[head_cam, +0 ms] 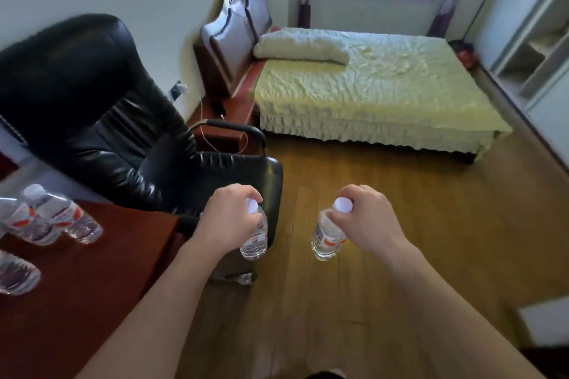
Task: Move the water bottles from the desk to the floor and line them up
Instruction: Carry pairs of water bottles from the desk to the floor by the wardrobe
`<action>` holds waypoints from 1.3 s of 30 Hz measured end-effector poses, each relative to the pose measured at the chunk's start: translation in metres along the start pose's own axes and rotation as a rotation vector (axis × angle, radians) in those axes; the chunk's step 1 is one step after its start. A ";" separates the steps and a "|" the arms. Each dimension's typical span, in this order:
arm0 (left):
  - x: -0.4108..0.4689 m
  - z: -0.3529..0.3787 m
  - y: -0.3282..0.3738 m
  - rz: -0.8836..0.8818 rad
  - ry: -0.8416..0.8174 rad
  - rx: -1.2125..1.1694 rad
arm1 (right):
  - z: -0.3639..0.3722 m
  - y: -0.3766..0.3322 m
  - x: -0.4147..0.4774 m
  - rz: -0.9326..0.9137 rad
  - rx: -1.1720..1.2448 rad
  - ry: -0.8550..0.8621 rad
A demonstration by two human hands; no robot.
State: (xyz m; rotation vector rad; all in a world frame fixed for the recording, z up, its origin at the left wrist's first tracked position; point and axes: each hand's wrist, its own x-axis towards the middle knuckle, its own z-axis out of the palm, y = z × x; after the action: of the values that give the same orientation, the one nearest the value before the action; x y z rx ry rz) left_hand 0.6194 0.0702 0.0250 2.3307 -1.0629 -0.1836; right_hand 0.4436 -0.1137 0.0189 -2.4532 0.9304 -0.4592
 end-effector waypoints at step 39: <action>0.408 0.330 0.389 0.622 -0.489 -0.115 | -0.203 0.381 0.194 0.772 -0.024 0.450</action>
State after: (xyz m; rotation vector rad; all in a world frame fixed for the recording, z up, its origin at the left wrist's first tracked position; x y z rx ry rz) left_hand 0.5282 -0.5764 0.0063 1.7815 -1.9005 -0.5672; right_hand 0.2878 -0.5602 0.0101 -1.8149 1.9473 -0.7116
